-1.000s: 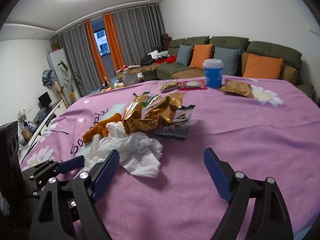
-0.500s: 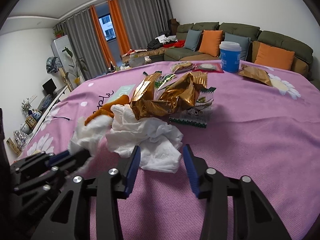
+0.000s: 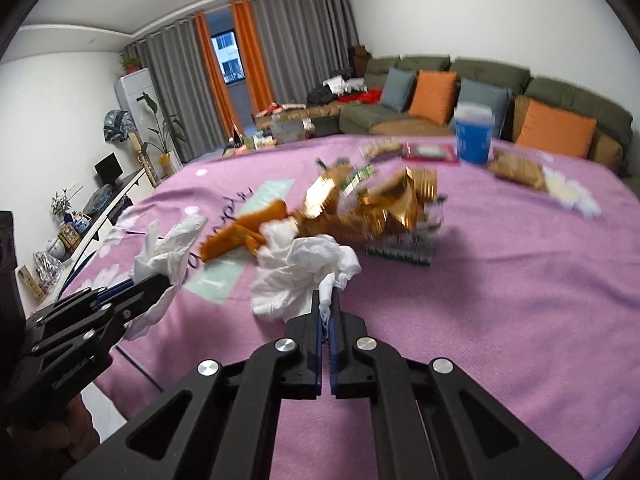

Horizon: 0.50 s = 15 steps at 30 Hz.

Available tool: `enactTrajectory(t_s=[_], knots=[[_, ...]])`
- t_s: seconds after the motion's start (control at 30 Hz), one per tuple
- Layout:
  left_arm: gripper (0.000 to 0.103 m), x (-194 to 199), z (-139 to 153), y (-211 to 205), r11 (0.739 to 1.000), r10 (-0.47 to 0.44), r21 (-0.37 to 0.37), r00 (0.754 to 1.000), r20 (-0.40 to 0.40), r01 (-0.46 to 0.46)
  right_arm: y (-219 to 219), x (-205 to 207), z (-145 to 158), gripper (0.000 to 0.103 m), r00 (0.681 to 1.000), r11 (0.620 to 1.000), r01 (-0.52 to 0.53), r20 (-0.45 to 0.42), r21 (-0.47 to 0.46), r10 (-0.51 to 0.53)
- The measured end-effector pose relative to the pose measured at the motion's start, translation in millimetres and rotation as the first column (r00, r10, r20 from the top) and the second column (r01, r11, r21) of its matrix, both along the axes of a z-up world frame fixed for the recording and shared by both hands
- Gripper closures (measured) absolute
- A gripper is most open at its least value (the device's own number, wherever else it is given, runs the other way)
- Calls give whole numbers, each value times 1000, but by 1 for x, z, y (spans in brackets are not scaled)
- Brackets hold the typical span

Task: Collect trash
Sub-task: 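Grasp a crumpled tissue with the left tool while the right tool grasps another tissue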

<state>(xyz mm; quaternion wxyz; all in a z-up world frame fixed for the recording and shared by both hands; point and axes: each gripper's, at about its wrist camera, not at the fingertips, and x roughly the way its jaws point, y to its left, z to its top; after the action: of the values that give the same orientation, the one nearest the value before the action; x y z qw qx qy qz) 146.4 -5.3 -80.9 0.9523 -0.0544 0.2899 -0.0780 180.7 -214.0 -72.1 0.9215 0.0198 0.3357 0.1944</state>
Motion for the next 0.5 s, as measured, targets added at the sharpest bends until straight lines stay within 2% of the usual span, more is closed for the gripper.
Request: enactTrajectory(t_s=[0.3, 0.5], knots=[[87, -40, 35, 32, 996, 91, -10, 990, 108, -90, 20, -33, 50, 102, 989, 999, -46, 141, -8, 47], [87, -76, 61, 70, 980, 197, -13, 964, 176, -198, 48, -51, 79, 102, 967, 993, -114, 228, -11, 114]])
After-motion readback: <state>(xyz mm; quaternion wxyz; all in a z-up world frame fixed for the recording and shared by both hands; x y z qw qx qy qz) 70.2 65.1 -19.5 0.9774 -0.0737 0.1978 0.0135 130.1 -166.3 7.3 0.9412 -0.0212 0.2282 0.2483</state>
